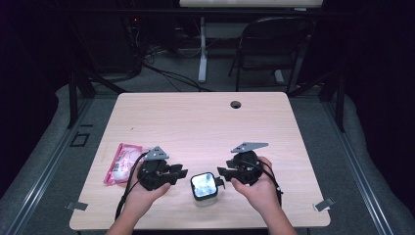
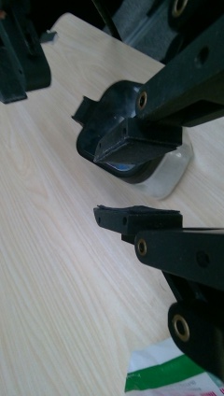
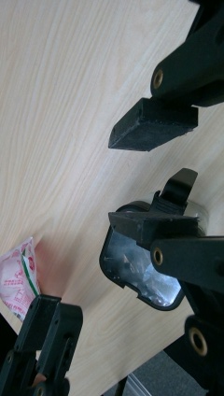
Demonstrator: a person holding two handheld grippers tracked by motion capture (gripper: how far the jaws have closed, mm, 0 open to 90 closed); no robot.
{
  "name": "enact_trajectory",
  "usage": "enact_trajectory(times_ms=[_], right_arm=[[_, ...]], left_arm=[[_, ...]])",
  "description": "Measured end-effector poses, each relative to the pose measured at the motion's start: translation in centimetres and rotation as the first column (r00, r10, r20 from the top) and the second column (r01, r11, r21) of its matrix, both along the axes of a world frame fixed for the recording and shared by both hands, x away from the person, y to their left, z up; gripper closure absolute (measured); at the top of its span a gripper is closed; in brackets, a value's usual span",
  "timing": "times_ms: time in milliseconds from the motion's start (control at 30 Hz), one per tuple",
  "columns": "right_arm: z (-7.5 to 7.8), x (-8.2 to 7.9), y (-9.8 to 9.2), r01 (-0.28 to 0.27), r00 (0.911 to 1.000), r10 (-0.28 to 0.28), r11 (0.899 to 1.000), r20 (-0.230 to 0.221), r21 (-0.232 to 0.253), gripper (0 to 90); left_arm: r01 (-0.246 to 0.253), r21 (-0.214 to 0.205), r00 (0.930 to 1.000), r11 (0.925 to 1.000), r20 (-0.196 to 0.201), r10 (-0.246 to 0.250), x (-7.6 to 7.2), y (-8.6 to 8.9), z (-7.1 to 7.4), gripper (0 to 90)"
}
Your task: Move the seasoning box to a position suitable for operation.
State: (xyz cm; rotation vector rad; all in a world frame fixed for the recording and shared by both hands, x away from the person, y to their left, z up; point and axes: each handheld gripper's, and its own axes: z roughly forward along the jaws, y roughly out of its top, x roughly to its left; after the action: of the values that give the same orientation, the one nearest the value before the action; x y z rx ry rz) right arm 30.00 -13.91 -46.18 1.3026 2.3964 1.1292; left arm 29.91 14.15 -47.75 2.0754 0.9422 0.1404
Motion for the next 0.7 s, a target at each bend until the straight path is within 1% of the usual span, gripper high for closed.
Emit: enact_trajectory(times_ms=[33,67,100,167,200,233,267,300,333,367,433,467,500,533,567,600,633,667,700], right_arm=[[0.0,0.0,0.0,0.0,1.0,0.0,1.0,0.0,0.0,58.4],[0.0,0.0,0.0,-0.003,1.0,0.003,1.0,-0.004,-0.004,58.6],[-0.2,0.0,0.0,-0.008,1.0,0.008,1.0,-0.003,-0.019,59.6],[-0.4,-0.1,0.1,-0.008,0.9999,0.008,1.0,-0.015,-0.018,62.1],[-0.6,-0.2,0.2,-0.008,0.9995,0.007,1.0,-0.031,-0.026,62.8],[-0.6,-0.2,0.2,-0.011,0.9993,0.01,0.999,-0.036,-0.033,64.5],[-0.6,-0.2,0.2,-0.011,0.9993,0.01,0.999,-0.036,-0.033,64.5],[-0.8,-0.2,0.3,-0.015,0.9988,0.013,0.999,-0.047,-0.034,65.4],[-0.9,-0.2,0.3,-0.017,0.9985,0.015,0.999,-0.053,-0.038,66.1],[-1.2,-0.2,0.5,-0.022,0.9977,0.018,0.998,-0.066,-0.055,69.6],[-1.3,-0.2,0.5,-0.017,0.9976,0.013,0.998,-0.068,-0.055,71.3],[-1.5,-0.3,0.6,-0.015,0.9958,0.011,0.999,-0.091,-0.042,74.9],[-1.6,-0.4,0.7,-0.017,0.9948,0.013,0.999,-0.102,-0.039,75.9],[-1.6,-0.4,0.7,-0.017,0.9948,0.013,0.999,-0.102,-0.039,75.9],[-1.7,-0.4,0.8,-0.012,0.9942,0.009,0.999,-0.107,-0.032,76.9],[-1.8,-0.5,0.9,-0.009,0.9944,0.007,1.0,-0.106,-0.023,77.6],[-1.9,-0.5,1.0,-0.004,0.9948,0.002,1.0,-0.102,-0.022,79.1],[-1.9,-0.4,1.0,-0.007,0.9946,0.005,1.0,-0.103,-0.018,79.9],[-1.9,-0.4,1.0,-0.007,0.995,0.006,1.0,-0.1,-0.016,81.2]], left_arm=[[0.0,0.0,1.0,1.0,0.0,0.0,0.0,0.0,0.0,65.4],[-0.011,0.004,0.9999,0.9999,-0.003,0.011,0.0,0.0,-0.1,65.4],[-0.019,-0.022,0.9998,0.9996,0.001,0.019,0.0,0.2,-0.3,58.3],[-0.022,-0.04,0.9997,0.9989,0.01,0.023,0.1,0.3,-0.4,51.4],[-0.021,-0.041,0.9996,0.9989,0.018,0.022,0.1,0.3,-0.5,50.3],[-0.013,-0.045,0.9995,0.9989,0.029,0.014,0.0,0.3,-0.6,49.5],[-0.013,-0.045,0.9995,0.9989,0.029,0.014,0.0,0.3,-0.6,47.8],[-0.013,-0.043,0.9989,0.999,0.044,0.015,0.0,0.3,-0.7,47.8],[-0.016,-0.042,0.9989,0.999,0.042,0.018,-0.1,0.3,-0.7,47.7],[-0.016,-0.042,0.9994,0.999,0.03,0.017,-0.2,0.2,-0.8,50.8],[-0.009,-0.039,0.9996,0.9992,0.024,0.01,-0.3,0.2,-1.0,56.7],[-0.01,-0.017,0.9995,0.9998,0.03,0.011,-0.4,0.1,-1.2,57.7],[-0.01,-0.007,0.9996,0.9999,0.027,0.011,-0.4,0.0,-1.3,60.2],[-0.01,-0.007,0.9996,0.9999,0.027,0.011,-0.4,0.0,-1.3,60.9],[-0.017,0.015,0.9994,0.9997,0.03,0.017,-0.4,-0.1,-1.5,60.9],[-0.016,0.013,0.9995,0.9998,0.026,0.015,-0.4,-0.1,-1.6,61.9],[-0.011,0.013,0.9998,0.9999,0.018,0.011,-0.4,-0.1,-1.8,64.5],[-0.003,0.022,0.9999,0.9997,0.013,0.002,-0.5,-0.1,-1.8,65.9],[-0.007,0.035,0.9998,0.9994,0.018,0.007,-0.5,-0.2,-1.9,67.8]])
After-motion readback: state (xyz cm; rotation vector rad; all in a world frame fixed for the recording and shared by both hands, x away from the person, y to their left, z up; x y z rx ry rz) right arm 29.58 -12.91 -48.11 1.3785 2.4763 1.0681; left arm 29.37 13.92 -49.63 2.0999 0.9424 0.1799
